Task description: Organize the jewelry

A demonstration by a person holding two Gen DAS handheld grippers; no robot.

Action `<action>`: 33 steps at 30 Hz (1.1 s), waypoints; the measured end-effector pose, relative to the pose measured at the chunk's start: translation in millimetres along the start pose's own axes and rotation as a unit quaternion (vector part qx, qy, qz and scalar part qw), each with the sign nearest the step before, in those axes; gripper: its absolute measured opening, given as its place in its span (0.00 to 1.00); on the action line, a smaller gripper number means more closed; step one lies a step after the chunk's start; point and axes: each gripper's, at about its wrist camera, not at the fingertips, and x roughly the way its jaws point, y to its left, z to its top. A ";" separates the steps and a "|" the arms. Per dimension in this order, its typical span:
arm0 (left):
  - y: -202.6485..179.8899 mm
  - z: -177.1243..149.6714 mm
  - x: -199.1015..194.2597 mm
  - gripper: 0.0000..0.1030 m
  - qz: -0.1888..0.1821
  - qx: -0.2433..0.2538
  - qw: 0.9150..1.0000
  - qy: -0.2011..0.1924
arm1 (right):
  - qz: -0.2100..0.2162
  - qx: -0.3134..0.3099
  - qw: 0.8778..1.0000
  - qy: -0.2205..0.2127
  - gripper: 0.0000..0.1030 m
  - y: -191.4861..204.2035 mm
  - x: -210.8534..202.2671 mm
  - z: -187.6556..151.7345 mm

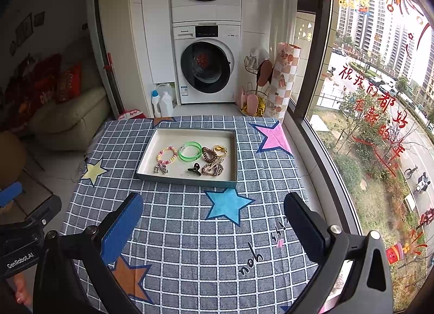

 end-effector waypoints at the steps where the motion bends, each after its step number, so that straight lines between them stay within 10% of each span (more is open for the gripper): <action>1: -0.1 0.0 0.0 1.00 0.000 0.000 1.000 0.000 | 0.000 0.000 1.000 0.000 1.00 0.4 0.6 -0.3; 33: -0.8 0.6 2.9 1.00 0.001 0.003 1.000 0.002 | 0.003 0.001 1.000 0.002 1.00 1.8 3.4 -3.4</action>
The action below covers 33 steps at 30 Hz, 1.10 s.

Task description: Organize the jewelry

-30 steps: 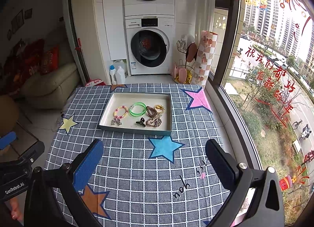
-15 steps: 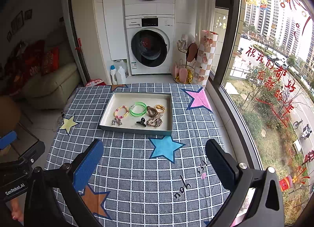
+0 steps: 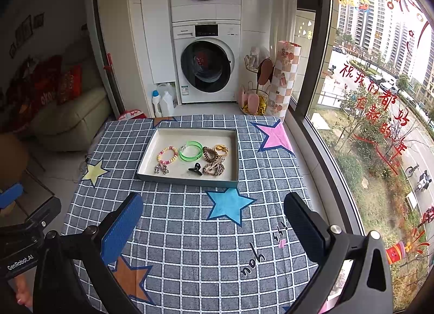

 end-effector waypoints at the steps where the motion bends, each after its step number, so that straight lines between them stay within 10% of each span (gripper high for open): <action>1: 0.0 -0.1 0.0 1.00 0.000 0.000 1.000 0.000 | 0.000 0.000 1.000 0.000 1.00 -0.2 -0.4 0.3; 33: 0.3 0.0 2.3 1.00 0.001 0.003 1.000 -0.001 | 0.001 0.002 1.000 0.003 1.00 0.5 3.2 -1.5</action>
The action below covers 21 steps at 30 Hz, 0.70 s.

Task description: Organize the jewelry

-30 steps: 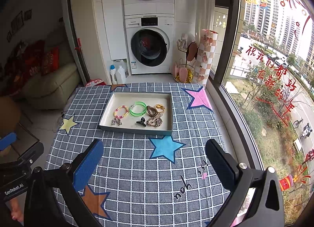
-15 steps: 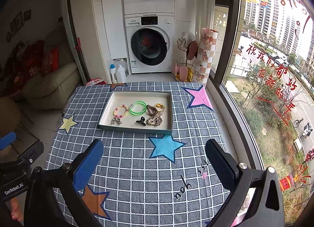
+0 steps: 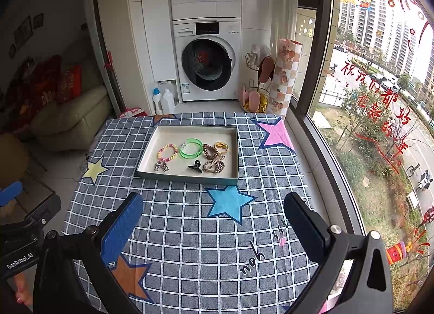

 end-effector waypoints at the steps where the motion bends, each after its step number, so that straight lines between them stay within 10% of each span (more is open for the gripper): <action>1: 0.2 0.0 0.1 1.00 0.001 0.000 1.000 0.000 | 0.000 0.000 1.000 0.000 1.00 -0.3 -0.3 0.3; 21: 0.5 -1.0 -0.4 1.00 -0.004 -0.014 1.000 0.002 | 0.004 0.001 1.000 0.005 1.00 2.0 3.6 -5.8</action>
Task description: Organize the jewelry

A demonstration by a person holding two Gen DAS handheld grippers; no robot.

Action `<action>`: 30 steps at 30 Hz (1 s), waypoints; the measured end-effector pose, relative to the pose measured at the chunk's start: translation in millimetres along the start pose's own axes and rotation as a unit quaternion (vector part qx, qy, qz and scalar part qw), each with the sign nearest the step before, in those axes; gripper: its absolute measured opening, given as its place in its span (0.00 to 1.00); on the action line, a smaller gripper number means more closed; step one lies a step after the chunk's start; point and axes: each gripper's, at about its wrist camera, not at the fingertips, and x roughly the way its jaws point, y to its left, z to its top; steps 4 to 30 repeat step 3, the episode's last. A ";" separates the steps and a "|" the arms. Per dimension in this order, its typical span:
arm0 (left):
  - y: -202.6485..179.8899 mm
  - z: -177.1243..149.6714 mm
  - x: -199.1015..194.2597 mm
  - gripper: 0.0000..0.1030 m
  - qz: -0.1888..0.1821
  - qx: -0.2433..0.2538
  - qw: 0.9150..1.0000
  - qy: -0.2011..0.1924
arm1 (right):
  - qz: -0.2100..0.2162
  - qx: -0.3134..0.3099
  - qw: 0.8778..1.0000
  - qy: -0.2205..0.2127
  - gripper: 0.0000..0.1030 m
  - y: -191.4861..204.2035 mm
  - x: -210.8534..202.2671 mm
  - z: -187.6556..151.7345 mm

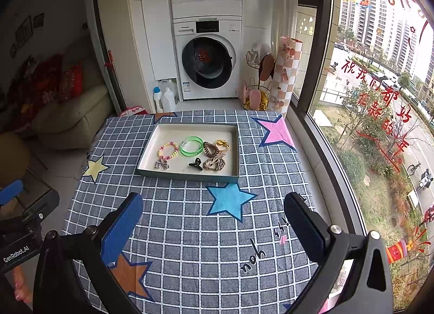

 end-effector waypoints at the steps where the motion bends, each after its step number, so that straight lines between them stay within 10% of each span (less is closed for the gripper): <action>1: -0.2 0.1 0.2 1.00 -0.001 0.000 1.000 0.001 | 0.000 0.000 1.000 0.001 1.00 -0.1 -0.1 -0.4; 30: -1.6 -0.1 0.6 1.00 -0.003 0.003 1.000 0.003 | 0.000 0.000 1.000 0.001 1.00 0.8 0.2 -1.8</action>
